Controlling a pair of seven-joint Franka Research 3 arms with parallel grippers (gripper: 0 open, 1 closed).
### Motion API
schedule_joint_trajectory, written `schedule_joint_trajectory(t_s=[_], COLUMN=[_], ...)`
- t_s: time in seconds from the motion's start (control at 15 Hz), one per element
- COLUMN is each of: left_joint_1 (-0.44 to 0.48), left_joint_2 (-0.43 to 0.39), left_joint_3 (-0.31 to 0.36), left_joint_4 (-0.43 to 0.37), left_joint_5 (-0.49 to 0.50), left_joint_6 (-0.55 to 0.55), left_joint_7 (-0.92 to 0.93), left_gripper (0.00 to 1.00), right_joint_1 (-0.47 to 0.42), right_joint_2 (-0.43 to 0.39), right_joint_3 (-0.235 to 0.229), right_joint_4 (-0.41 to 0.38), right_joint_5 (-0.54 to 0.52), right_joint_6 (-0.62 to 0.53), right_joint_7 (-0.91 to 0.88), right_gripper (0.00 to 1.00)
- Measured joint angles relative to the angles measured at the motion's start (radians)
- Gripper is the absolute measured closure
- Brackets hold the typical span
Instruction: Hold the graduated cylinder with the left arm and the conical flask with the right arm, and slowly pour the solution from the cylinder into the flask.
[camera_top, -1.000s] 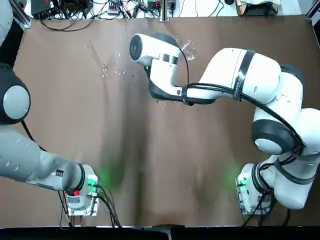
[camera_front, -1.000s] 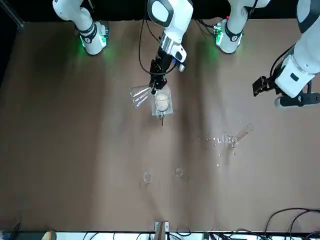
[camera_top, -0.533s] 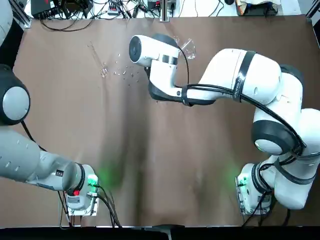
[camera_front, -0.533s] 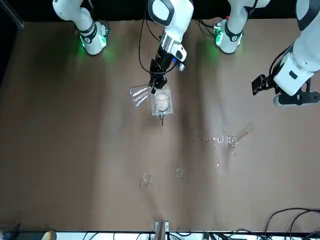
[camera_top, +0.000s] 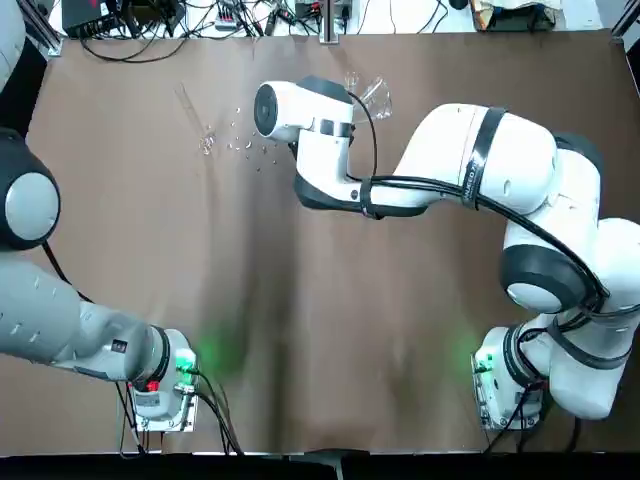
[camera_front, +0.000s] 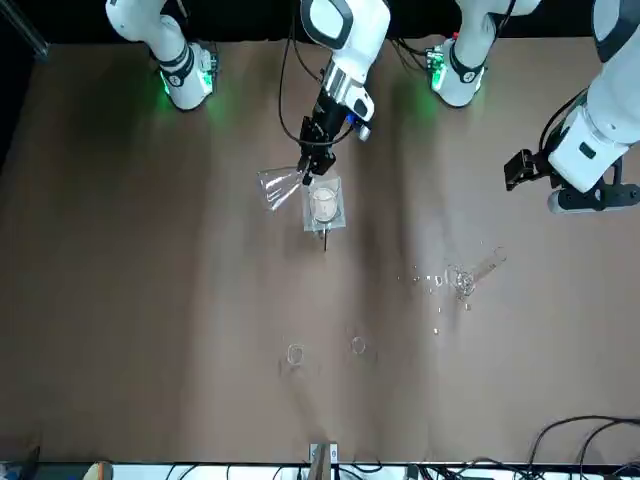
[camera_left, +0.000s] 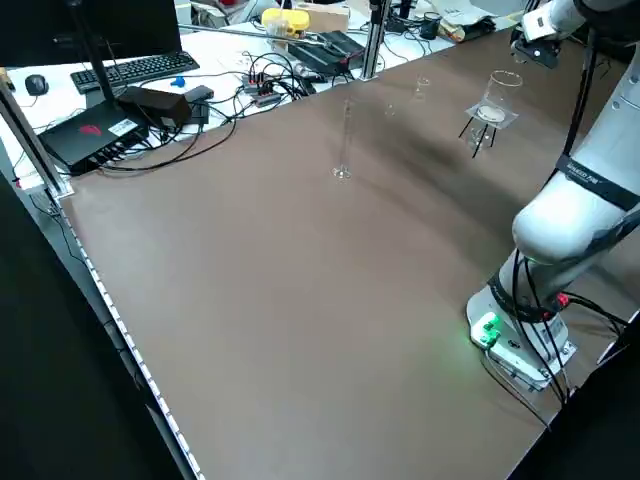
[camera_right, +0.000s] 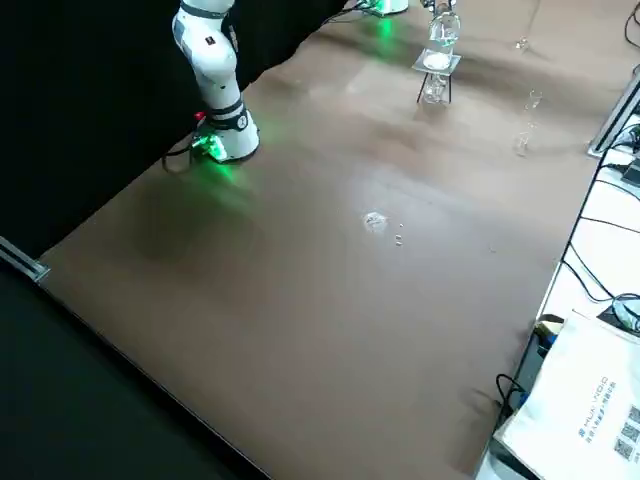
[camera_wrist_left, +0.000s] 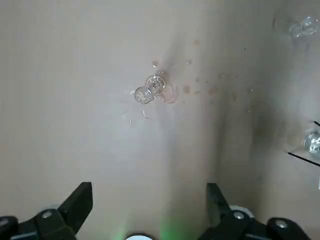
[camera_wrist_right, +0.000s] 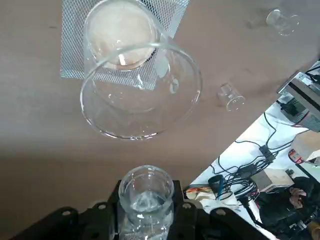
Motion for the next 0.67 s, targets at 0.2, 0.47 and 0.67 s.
schedule_joint_trajectory(t_s=[0.2,0.47,0.67], left_joint_1=[-0.003,-0.003,-0.003], left_joint_2=[0.000,0.000,0.000], left_joint_3=[0.000,0.000,0.000], left_joint_4=[-0.004,-0.004,-0.004], left_joint_5=[0.000,0.000,0.000], left_joint_6=[-0.001,-0.001,-0.001], left_joint_7=[0.000,0.000,0.000], left_gripper=[0.00,0.00,0.00], right_joint_1=[0.000,0.001,0.008], right_joint_2=[0.002,0.005,0.012], right_joint_3=[0.000,0.000,0.000], right_joint_4=[0.005,0.006,0.006], right_joint_5=[-0.002,-0.005,-0.016], right_joint_6=[-0.002,-0.004,-0.005], right_joint_7=[0.000,-0.004,-0.005], right_gripper=[0.61,0.61,0.61])
